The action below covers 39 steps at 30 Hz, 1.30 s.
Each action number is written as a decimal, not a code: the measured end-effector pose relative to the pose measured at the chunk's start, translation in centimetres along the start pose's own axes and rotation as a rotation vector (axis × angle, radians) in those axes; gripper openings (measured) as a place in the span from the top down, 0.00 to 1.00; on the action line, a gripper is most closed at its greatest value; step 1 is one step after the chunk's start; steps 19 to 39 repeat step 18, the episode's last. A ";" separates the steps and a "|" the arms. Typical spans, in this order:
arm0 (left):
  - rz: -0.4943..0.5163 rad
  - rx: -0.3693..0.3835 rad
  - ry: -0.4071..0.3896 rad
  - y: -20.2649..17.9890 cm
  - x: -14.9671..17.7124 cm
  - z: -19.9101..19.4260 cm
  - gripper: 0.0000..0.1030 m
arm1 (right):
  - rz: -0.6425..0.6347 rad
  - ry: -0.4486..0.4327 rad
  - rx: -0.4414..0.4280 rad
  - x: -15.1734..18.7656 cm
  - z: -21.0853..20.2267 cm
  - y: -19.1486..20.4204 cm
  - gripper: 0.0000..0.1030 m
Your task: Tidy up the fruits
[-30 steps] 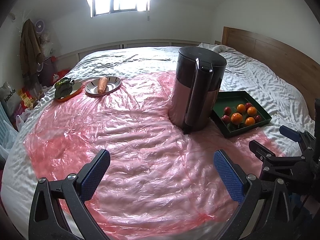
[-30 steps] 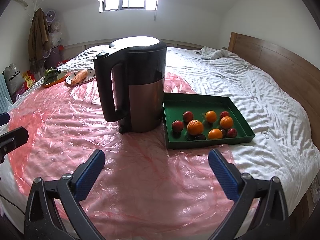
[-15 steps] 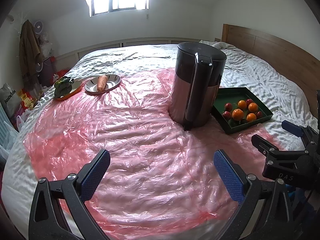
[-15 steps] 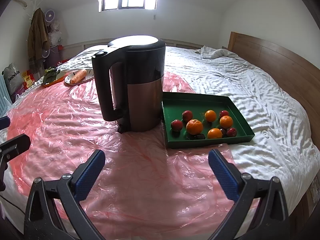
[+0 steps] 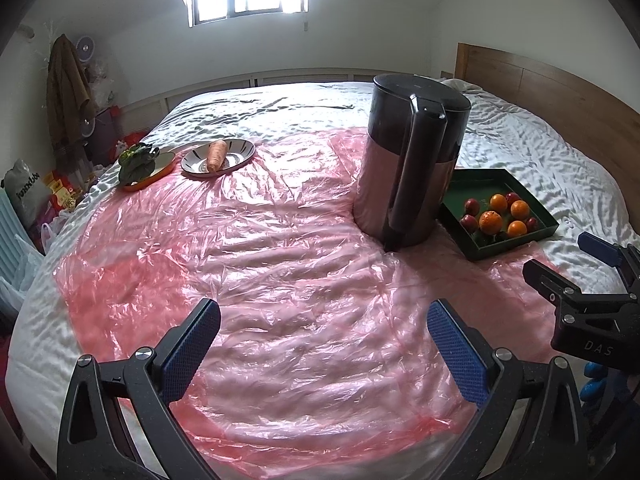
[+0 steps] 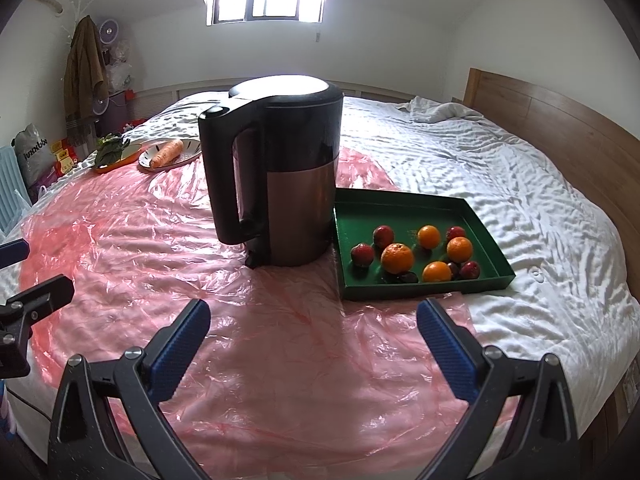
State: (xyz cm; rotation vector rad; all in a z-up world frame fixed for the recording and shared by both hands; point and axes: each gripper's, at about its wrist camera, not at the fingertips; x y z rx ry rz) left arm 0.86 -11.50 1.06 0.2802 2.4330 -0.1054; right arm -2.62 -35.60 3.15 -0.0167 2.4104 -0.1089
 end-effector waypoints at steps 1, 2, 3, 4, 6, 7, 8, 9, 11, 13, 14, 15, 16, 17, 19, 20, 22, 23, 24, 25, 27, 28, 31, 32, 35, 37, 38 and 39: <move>-0.001 -0.002 0.000 0.1 0.0 0.0 0.01 | -0.003 0.000 -0.005 0.0 0.0 0.1 0.00; -0.002 -0.003 0.001 0.1 0.0 0.0 0.01 | -0.010 0.000 -0.011 0.0 -0.1 0.2 0.00; -0.003 -0.004 0.002 0.2 0.1 0.1 0.01 | -0.015 0.000 -0.014 0.0 -0.1 0.4 0.00; -0.005 -0.005 0.003 0.3 0.1 0.1 0.01 | -0.020 0.000 -0.017 0.0 -0.1 0.5 0.00; -0.008 -0.006 0.005 0.4 0.1 0.1 0.01 | -0.028 -0.002 -0.025 0.0 -0.2 0.7 0.00; -0.009 -0.007 0.006 0.5 0.1 0.1 0.01 | -0.029 -0.003 -0.027 0.0 -0.2 0.7 0.00; -0.010 -0.008 0.006 0.5 0.1 0.1 0.01 | -0.030 -0.004 -0.029 0.0 -0.3 0.8 0.00; -0.010 -0.008 0.006 0.5 0.2 0.1 0.01 | -0.031 -0.004 -0.031 0.0 -0.3 0.8 0.00; -0.008 -0.011 0.005 0.6 0.2 0.0 0.01 | -0.033 -0.004 -0.032 -0.1 -0.3 0.9 0.00; -0.009 -0.013 0.004 0.6 0.2 0.0 0.01 | -0.037 -0.003 -0.035 -0.1 -0.3 1.0 0.00; -0.010 -0.016 0.004 0.7 0.2 0.0 0.01 | -0.041 -0.002 -0.039 -0.1 -0.3 1.0 0.00; -0.010 -0.019 0.002 0.7 0.2 0.0 0.01 | -0.047 0.001 -0.045 -0.2 -0.3 1.2 0.00; -0.012 -0.021 0.002 0.8 0.2 0.0 0.01 | -0.056 0.003 -0.050 -0.1 -0.3 1.3 0.00; -0.016 -0.022 0.002 0.9 0.3 0.0 0.01 | -0.064 0.005 -0.053 -0.1 -0.3 1.5 0.00; -0.018 -0.023 0.002 1.0 0.2 0.0 0.01 | -0.070 0.007 -0.057 -0.1 -0.2 1.6 0.00; -0.018 -0.023 0.002 1.0 0.2 0.0 0.01 | -0.070 0.007 -0.057 -0.1 -0.2 1.6 0.00; -0.018 -0.023 0.002 1.0 0.2 0.0 0.01 | -0.070 0.007 -0.057 -0.1 -0.2 1.6 0.00; -0.018 -0.023 0.002 1.0 0.2 0.0 0.01 | -0.070 0.007 -0.057 -0.1 -0.2 1.6 0.00; -0.018 -0.023 0.002 1.0 0.2 0.0 0.01 | -0.070 0.007 -0.057 -0.1 -0.2 1.6 0.00; -0.018 -0.023 0.002 1.0 0.2 0.0 0.01 | -0.070 0.007 -0.057 -0.1 -0.2 1.6 0.00; -0.018 -0.023 0.002 1.0 0.2 0.0 0.01 | -0.070 0.007 -0.057 -0.1 -0.2 1.6 0.00; -0.018 -0.023 0.002 1.0 0.2 0.0 0.01 | -0.070 0.007 -0.057 -0.1 -0.2 1.6 0.00; -0.018 -0.023 0.002 1.0 0.2 0.0 0.01 | -0.070 0.007 -0.057 -0.1 -0.2 1.6 0.00; -0.018 -0.023 0.002 1.0 0.2 0.0 0.01 | -0.070 0.007 -0.057 -0.1 -0.2 1.6 0.00; -0.018 -0.023 0.002 1.0 0.2 0.0 0.01 | -0.070 0.007 -0.057 -0.1 -0.2 1.6 0.00; -0.018 -0.023 0.002 1.0 0.2 0.0 0.01 | -0.070 0.007 -0.057 -0.1 -0.2 1.6 0.00; -0.018 -0.023 0.002 1.0 0.2 0.0 0.01 | -0.070 0.007 -0.057 -0.1 -0.2 1.6 0.00; -0.018 -0.023 0.002 1.0 0.2 0.0 0.01 | -0.070 0.007 -0.057 -0.1 -0.2 1.6 0.00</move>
Point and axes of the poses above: each gripper's, at about its wrist camera, not at the fingertips, and z roughly the way its jaws point, y to its left, x to its underside, and after that the axes turned 8 degrees about y, right-handed
